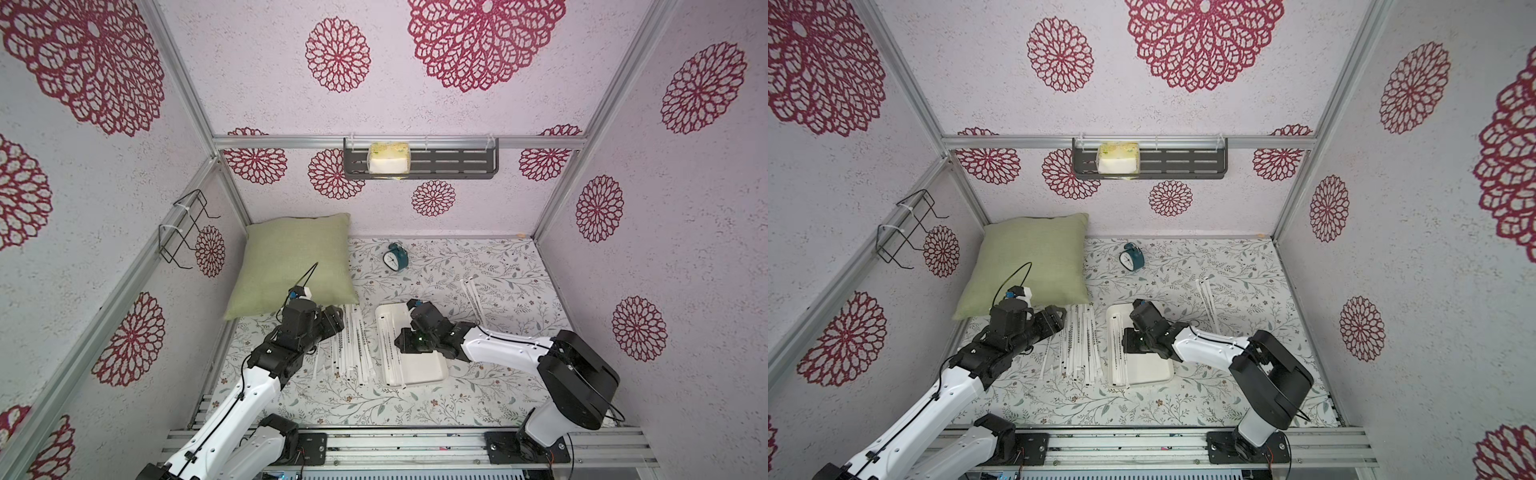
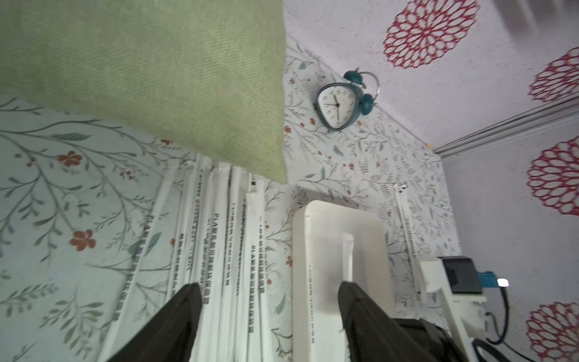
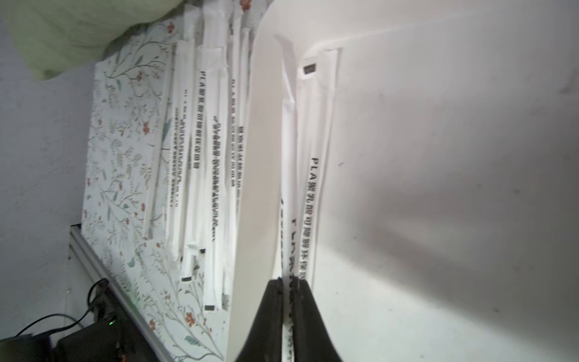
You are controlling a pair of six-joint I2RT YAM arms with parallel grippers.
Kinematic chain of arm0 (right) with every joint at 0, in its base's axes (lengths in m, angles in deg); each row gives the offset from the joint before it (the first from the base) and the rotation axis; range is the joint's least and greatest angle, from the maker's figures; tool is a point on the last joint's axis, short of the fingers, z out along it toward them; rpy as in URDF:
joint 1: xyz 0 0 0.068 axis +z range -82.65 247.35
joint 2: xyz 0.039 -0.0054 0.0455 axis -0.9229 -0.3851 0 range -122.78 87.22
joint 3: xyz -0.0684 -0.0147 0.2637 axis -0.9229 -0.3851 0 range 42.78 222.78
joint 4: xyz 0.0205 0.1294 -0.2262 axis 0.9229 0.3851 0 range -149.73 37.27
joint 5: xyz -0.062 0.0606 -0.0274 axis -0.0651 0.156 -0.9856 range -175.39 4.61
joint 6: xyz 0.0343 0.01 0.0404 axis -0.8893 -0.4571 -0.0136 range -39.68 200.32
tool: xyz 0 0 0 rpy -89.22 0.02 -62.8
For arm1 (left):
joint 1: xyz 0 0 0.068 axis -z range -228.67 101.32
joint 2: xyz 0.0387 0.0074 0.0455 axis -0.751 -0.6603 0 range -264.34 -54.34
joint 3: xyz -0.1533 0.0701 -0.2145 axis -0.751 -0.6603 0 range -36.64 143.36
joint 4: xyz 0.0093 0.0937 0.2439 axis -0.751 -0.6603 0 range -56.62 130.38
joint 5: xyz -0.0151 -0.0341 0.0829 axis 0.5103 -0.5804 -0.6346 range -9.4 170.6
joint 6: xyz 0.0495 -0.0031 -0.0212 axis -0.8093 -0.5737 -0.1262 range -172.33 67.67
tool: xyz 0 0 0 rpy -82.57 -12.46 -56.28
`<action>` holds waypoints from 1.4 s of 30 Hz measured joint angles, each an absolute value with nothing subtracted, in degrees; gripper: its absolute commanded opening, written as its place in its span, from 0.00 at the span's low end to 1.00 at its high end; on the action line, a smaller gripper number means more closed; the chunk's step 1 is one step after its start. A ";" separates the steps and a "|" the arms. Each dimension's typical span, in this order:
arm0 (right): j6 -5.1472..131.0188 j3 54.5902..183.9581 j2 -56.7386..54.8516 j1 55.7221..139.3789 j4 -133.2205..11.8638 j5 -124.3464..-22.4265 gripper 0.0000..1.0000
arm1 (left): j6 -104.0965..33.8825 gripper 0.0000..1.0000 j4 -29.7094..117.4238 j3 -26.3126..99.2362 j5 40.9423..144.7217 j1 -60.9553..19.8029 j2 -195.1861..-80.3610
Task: Put the straws into the storage box
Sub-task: Place the straw in the storage box.
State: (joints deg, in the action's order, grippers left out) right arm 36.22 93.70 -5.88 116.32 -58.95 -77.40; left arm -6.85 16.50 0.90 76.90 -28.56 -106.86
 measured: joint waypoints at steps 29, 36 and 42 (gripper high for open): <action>36.22 99.23 -15.67 115.66 -58.82 -79.19 0.25 | -6.00 0.71 11.40 -0.94 74.82 -29.85 -109.68; 34.06 99.23 -15.67 115.62 -59.10 -77.68 0.29 | -5.28 0.70 9.22 -1.09 73.73 -31.75 -109.81; 30.50 98.35 -15.67 114.92 -60.90 -76.54 0.29 | -5.06 0.69 8.10 -2.05 73.38 -33.23 -109.70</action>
State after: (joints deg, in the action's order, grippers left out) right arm 30.50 98.35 -15.67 114.92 -60.90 -76.54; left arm -5.06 8.10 -2.05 73.38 -33.23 -109.70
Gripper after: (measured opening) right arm 0.293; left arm 0.692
